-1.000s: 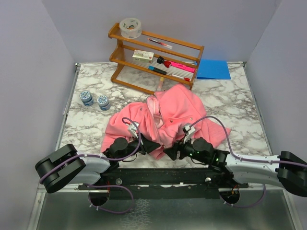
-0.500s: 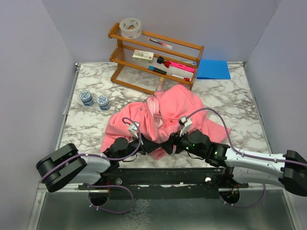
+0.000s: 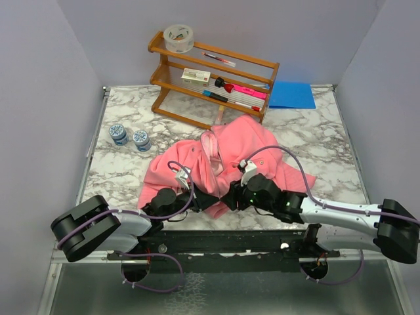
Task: Zip up the jacket
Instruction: Insert the zipper into the jacket.
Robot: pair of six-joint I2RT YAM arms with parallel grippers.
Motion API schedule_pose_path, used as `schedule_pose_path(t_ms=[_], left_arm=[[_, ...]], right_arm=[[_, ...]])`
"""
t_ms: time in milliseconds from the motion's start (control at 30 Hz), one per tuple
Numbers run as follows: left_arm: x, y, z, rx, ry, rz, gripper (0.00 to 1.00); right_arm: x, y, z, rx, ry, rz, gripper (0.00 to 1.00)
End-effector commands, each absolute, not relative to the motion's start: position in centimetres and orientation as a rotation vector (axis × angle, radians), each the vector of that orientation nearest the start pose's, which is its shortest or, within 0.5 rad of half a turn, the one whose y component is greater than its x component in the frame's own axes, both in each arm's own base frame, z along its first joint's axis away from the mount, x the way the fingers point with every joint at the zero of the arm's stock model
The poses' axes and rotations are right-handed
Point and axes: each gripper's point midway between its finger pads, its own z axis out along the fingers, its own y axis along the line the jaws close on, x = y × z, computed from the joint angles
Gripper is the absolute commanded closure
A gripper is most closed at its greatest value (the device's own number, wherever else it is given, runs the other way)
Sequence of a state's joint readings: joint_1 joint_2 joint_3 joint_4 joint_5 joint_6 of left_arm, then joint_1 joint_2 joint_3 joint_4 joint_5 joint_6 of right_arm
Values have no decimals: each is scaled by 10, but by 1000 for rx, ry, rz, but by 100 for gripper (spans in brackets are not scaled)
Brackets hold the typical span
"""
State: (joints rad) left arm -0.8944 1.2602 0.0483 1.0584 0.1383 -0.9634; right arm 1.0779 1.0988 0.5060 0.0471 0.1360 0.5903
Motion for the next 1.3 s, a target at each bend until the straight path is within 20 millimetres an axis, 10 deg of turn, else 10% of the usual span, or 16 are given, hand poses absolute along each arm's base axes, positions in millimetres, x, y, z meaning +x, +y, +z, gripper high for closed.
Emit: schedule_pose_path(t_ms=[0, 400, 633, 1267], left_arm=[[154, -285, 97, 61, 1956, -1431, 100], [153, -285, 96, 60, 1961, -1430, 100], [155, -287, 105, 54, 1934, -1450, 100], [139, -248, 310, 254, 1069, -1470, 100]], right_arm=[[162, 294, 104, -475, 2200, 805, 56], [163, 294, 98, -509, 2234, 786, 88], [160, 297, 129, -491, 2077, 921, 100], [109, 292, 318, -570, 1124, 1415, 100]])
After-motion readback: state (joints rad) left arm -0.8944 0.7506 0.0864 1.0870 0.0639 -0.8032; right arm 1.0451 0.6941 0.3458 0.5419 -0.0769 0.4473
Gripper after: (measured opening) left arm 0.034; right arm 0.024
